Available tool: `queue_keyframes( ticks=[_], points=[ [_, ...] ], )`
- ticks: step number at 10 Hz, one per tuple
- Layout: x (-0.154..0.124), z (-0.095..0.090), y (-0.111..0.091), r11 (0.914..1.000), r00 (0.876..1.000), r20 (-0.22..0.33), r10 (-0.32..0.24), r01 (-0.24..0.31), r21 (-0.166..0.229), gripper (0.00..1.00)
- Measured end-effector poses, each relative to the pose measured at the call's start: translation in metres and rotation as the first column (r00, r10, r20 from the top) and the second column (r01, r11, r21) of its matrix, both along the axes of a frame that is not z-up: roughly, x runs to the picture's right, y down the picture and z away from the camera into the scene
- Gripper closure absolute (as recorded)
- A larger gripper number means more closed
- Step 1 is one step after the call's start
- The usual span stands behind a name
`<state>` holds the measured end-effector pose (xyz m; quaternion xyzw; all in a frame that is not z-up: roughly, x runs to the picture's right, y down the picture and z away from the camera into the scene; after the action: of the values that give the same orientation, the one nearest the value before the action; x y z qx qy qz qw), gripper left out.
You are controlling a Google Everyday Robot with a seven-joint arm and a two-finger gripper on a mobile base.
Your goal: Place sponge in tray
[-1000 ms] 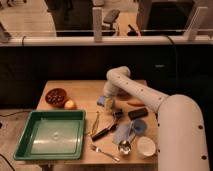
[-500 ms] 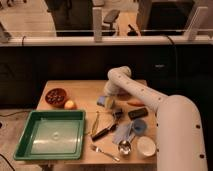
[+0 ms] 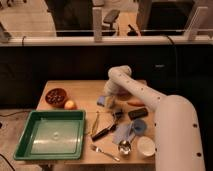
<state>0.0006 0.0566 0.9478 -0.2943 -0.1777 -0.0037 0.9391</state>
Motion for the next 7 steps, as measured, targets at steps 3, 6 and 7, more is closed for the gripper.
queue_keyframes(
  ticks=[3, 6, 7],
  points=[
    [-0.0008, 0.0027, -0.0027, 1.0, 1.0, 0.009, 0.002, -0.002, -0.008, 0.62],
    [0.0007, 0.0042, -0.0057, 1.0, 1.0, 0.012, 0.001, -0.001, -0.006, 0.9],
    [0.0017, 0.0026, -0.009, 1.0, 1.0, 0.014, 0.0, 0.0, 0.001, 0.96]
  ],
)
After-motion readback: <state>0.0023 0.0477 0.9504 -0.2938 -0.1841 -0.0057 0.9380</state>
